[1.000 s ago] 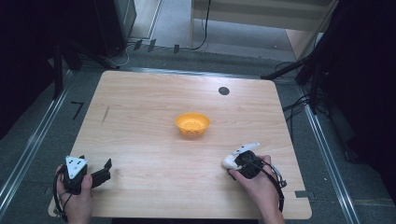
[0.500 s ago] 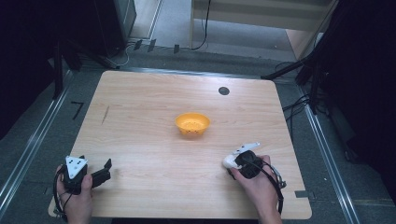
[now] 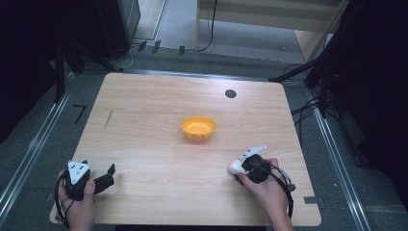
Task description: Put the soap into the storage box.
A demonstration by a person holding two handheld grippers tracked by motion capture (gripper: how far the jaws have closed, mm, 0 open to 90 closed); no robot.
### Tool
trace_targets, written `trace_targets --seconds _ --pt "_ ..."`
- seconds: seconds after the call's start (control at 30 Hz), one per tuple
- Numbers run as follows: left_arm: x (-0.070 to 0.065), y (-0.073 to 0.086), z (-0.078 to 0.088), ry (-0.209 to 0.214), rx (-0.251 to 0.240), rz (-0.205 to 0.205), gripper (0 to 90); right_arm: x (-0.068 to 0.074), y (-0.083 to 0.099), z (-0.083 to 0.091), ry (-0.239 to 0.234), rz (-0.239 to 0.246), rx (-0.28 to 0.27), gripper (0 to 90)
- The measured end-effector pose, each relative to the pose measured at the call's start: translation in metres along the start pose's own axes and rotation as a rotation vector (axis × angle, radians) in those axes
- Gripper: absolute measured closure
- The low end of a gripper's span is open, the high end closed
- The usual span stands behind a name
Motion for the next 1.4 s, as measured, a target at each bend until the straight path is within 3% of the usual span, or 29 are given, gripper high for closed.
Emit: trace_targets --seconds 0.5,0.9,1.17,1.4 --pt "0.0 0.0 0.0 0.0 -0.004 0.002 9.0 -0.009 -0.009 0.021 0.019 0.055 -0.032 51.0" --pt "0.0 0.0 0.0 0.004 -0.003 0.001 9.0 -0.02 -0.03 0.036 0.038 0.119 -0.053 51.0" --pt "0.001 0.0 0.0 0.006 -0.004 0.003 8.9 -0.023 -0.043 0.041 0.025 0.155 -0.056 51.0" --pt "0.001 0.0 0.001 0.007 -0.004 0.004 8.9 -0.025 -0.06 0.046 -0.001 0.215 -0.057 51.0"
Point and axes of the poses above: each handheld gripper's, and its own axes: z roughly backward along the jaws, y roughly out of its underside, x roughly to its left, the point moved 8 cm from there along -z, roughly forward along the jaws, and after that the axes turned 15 degrees about x, right-handed, at the moved point
